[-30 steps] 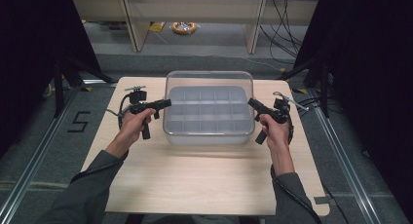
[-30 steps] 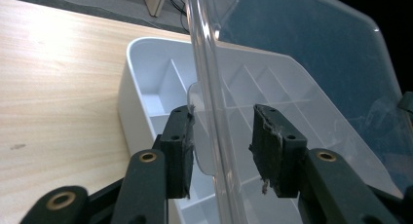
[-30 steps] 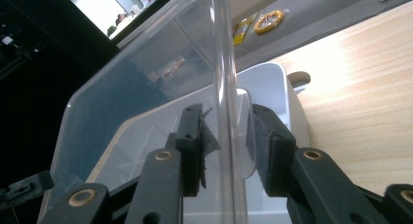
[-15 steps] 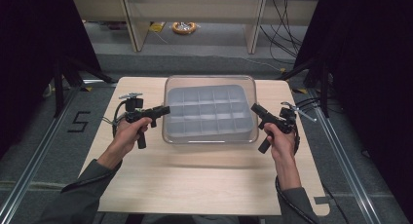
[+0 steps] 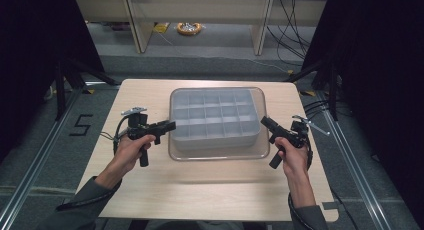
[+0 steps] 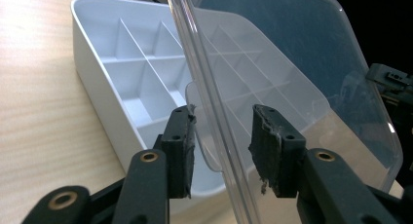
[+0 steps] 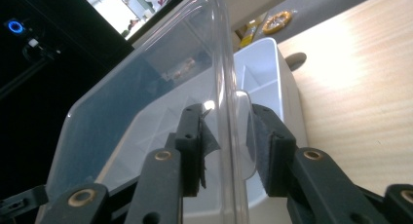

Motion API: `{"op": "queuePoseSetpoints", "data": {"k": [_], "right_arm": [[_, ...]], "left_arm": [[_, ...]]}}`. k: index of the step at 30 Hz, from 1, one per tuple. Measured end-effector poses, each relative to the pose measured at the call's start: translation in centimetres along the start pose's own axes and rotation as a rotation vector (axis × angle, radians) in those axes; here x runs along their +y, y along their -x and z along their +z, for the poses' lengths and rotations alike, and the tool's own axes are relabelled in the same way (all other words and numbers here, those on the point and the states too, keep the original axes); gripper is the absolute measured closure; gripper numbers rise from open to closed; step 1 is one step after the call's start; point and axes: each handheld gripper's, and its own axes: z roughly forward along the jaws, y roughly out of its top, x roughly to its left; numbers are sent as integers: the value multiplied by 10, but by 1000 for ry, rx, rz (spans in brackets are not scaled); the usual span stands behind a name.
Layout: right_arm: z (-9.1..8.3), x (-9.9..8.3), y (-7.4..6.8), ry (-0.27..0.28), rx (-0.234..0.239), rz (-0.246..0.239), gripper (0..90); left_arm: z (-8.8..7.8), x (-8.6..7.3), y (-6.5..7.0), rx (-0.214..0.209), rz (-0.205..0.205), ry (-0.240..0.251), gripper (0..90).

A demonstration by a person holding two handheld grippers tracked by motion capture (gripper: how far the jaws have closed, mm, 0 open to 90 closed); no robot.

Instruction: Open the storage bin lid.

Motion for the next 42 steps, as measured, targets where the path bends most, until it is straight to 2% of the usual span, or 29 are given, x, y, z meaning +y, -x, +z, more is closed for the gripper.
{"op": "queuePoseSetpoints", "data": {"k": [1, 2, 3, 5, 7, 8, 10, 11, 13, 16, 17, 18, 19, 20, 22, 24, 26, 27, 28, 29, 30, 31, 33, 35, 37, 38, 40, 41, 42], "right_arm": [[-2, -2, -1, -10, -1, 26, 674], [-3, -4, 2, -4, 8, -15, 673], [-5, -5, -1, -10, 8, 19, 672], [-11, -11, -2, -18, 4, 3, 670], [-13, -13, -4, -23, 5, 15, 670], [-15, -15, -2, -25, 17, -20, 669], [-20, -19, -3, -22, 10, -20, 668], [-23, -22, -5, -31, 21, 18, 667], [-27, -28, -5, -43, 15, 17, 657], [-31, -33, -5, -54, 9, 22, 654], [-34, -36, -5, -50, 12, 11, 655], [-34, -36, -3, -40, 15, -22, 657], [-34, -36, -3, -40, 15, -22, 657], [-39, -40, -6, -48, 27, 12, 659], [-40, -41, -7, -52, 30, 18, 659], [-43, -45, -6, -46, 31, -14, 659], [-46, -50, -7, -63, 40, 22, 659], [-46, -50, -7, -63, 40, 22, 659], [-46, -52, -6, -61, 33, 5, 656], [-47, -53, -6, -63, 42, 25, 654], [-48, -54, -5, -67, 23, -4, 654], [-49, -55, -4, -61, 44, 10, 654], [-53, -61, -3, -67, 41, 40, 652], [-55, -62, -2, -65, 38, 18, 649], [-59, -66, -1, -75, 8, 13, 647], [-60, -67, -3, -84, 13, 49, 646], [-63, -70, 0, -76, 10, 15, 645], [-65, -71, -3, -82, 15, 45, 644], [-66, -73, 0, -78, 22, 23, 643]], "left_arm": [[-3, -3, 2, -2, -4, -3, 600], [-5, -5, 2, -3, 2, -5, 600], [-8, -8, 4, -9, 5, -2, 600], [-14, -12, 6, -16, 9, -5, 599], [-19, -18, 7, -20, 13, -10, 597], [-21, -21, 8, -26, 15, -15, 596], [-24, -26, 10, -33, 15, -21, 595], [-25, -29, 11, -39, 13, -30, 592], [-26, -35, 12, -54, 17, -38, 586], [-28, -41, 14, -36, 25, -35, 587], [-29, -44, 14, -43, 22, -36, 587], [-29, -45, 14, -48, 18, -37, 587], [-31, -46, 14, -51, 23, -40, 587], [-32, -48, 14, -53, 18, -40, 590], [-35, -51, 14, -43, 23, -44, 590], [-36, -54, 14, -44, 31, -46, 591], [-37, -56, 13, -34, 29, -48, 598], [-37, -57, 12, -36, 49, -56, 598], [-36, -58, 13, -37, 42, -52, 599], [-37, -60, 13, -32, 46, -53, 600], [-37, -61, 13, -37, 51, -60, 601], [-37, -62, 14, -37, 56, -61, 603], [-37, -66, 14, -33, 57, -62, 605], [-37, -69, 16, -26, 66, -71, 605], [-39, -73, 18, -30, 76, -77, 606], [-39, -74, 19, -32, 78, -80, 606], [-41, -77, 20, -31, 83, -84, 605], [-41, -78, 22, -24, 81, -77, 604], [-42, -79, 22, -27, 89, -86, 604]]}}
